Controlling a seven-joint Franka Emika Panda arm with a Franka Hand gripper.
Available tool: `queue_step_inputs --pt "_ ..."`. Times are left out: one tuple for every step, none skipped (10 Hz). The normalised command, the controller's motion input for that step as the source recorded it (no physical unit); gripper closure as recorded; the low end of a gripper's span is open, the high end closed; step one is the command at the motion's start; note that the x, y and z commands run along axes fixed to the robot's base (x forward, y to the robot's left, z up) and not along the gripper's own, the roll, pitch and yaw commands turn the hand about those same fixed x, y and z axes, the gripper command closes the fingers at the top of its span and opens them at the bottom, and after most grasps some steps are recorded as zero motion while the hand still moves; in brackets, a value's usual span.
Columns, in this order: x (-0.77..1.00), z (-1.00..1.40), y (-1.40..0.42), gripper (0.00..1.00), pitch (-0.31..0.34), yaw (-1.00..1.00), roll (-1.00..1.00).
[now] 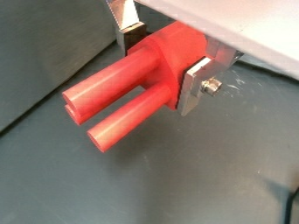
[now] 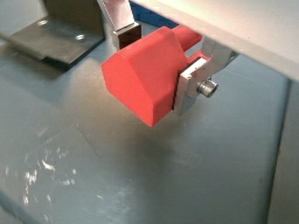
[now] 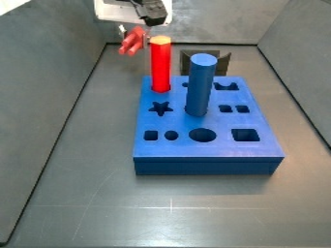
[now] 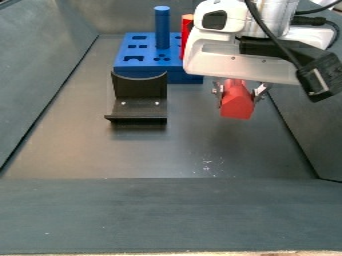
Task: Pick up the 3 prong object. Move up. Rotate the 3 prong object. Place the 3 prong object on the fixture. Regrasp the 3 prong object. Move to above the board. Insert the 3 prong object.
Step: Rotate the 3 prong object.
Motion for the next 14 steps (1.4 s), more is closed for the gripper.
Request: queue_step_inputs --pt "-0.01 0.0 0.02 1.0 -0.001 -1.0 0.0" --pt "-0.01 0.0 0.02 1.0 -0.001 -1.0 0.0" --pt "-0.01 0.0 0.02 1.0 -0.001 -1.0 0.0" --pt "-0.01 0.0 0.02 1.0 -0.001 -1.0 0.0" --pt "-0.01 0.0 0.02 1.0 -0.001 -1.0 0.0" --pt "-0.01 0.0 0.02 1.0 -0.001 -1.0 0.0" --pt "-0.01 0.0 0.02 1.0 -0.001 -1.0 0.0" --pt "-0.01 0.0 0.02 1.0 -0.001 -1.0 0.0" --pt "-0.01 0.0 0.02 1.0 -0.001 -1.0 0.0" --pt "-0.01 0.0 0.02 1.0 -0.001 -1.0 0.0" --pt "-0.01 0.0 0.02 1.0 -0.001 -1.0 0.0" --pt "-0.01 0.0 0.02 1.0 -0.001 -1.0 0.0" --pt "-0.01 0.0 0.02 1.0 -0.001 -1.0 0.0" --pt "-0.01 0.0 0.02 1.0 -0.001 -1.0 0.0"
